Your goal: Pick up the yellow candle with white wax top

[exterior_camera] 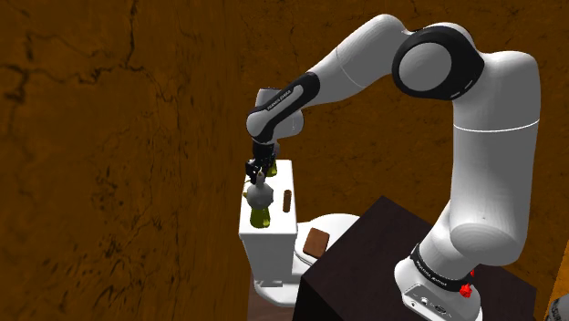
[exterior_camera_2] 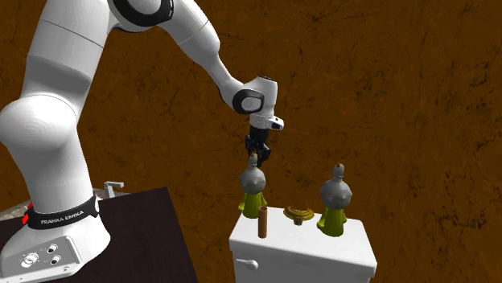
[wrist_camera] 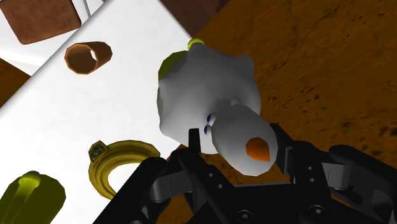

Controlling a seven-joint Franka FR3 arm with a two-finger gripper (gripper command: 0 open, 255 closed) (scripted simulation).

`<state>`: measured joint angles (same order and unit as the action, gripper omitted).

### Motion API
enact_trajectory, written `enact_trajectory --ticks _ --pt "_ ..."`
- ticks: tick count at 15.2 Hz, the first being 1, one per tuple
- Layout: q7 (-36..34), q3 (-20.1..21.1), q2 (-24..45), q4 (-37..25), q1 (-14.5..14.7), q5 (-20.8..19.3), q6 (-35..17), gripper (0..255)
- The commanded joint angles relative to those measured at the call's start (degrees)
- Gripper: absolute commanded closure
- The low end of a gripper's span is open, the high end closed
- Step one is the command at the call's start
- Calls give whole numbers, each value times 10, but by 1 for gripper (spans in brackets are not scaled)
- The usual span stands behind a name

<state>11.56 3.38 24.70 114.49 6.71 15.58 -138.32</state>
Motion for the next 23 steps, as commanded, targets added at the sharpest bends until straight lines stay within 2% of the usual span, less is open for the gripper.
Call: enact_trajectory --ticks 1,7,23 --pt "0 0 1 0 0 0 0 255" --pt "0 0 1 0 0 0 0 255" --pt "-25 -6 -75 -18 1 -15 92 255"
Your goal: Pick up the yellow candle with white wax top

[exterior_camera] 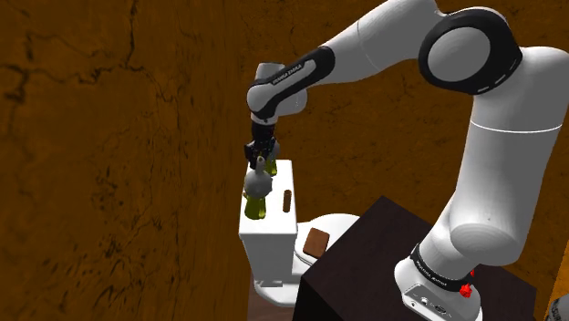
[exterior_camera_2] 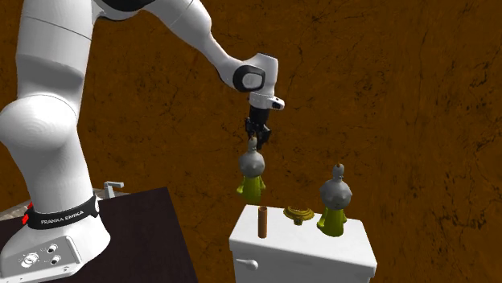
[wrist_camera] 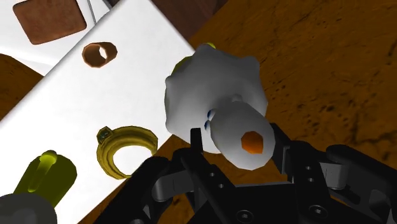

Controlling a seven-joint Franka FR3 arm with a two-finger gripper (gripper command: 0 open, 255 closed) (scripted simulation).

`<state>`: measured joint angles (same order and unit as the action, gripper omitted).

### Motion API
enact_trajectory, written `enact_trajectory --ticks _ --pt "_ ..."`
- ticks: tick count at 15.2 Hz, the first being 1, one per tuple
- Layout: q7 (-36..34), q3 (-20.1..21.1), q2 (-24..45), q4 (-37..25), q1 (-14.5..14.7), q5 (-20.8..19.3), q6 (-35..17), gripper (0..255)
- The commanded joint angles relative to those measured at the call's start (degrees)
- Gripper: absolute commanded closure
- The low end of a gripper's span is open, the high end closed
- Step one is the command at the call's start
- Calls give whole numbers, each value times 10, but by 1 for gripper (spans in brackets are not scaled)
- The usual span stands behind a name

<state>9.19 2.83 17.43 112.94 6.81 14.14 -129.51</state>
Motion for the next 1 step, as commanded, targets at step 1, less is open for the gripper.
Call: enact_trajectory --ticks 1 --pt "-1 0 -2 -3 0 -1 4 255"
